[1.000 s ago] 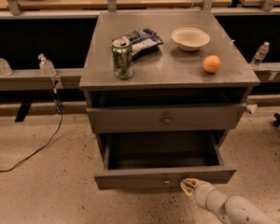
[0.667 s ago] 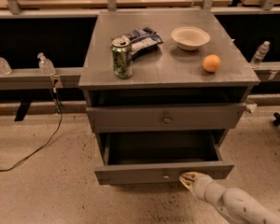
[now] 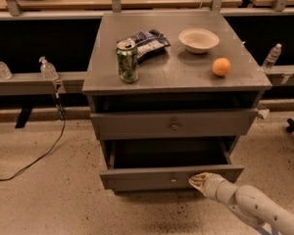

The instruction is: Close middle drawer

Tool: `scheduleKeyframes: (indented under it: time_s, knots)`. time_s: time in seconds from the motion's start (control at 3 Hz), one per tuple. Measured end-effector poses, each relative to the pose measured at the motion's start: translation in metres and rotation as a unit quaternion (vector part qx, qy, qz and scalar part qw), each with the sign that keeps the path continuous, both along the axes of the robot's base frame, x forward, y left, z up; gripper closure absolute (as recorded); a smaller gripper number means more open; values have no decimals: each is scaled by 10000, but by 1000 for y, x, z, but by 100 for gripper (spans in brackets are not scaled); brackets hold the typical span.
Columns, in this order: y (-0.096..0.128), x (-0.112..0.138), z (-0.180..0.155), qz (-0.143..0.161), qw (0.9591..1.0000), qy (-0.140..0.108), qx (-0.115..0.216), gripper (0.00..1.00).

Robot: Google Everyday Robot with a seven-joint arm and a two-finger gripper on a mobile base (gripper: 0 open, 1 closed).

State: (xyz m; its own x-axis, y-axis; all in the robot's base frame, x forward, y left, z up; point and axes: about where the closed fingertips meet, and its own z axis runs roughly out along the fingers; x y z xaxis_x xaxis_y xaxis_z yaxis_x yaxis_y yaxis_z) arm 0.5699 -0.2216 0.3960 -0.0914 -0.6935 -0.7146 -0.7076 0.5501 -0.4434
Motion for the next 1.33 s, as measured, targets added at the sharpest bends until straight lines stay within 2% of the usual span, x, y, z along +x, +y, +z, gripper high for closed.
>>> scheduleKeyframes:
  time_s: [0.33, 1.0, 1.33]
  knots:
    - [-1, -2, 0, -1, 10000, -1, 0, 100]
    - [4, 19, 4, -5, 9995, -317, -92, 100]
    - [7, 42, 8, -70, 9985, -528, -110, 100]
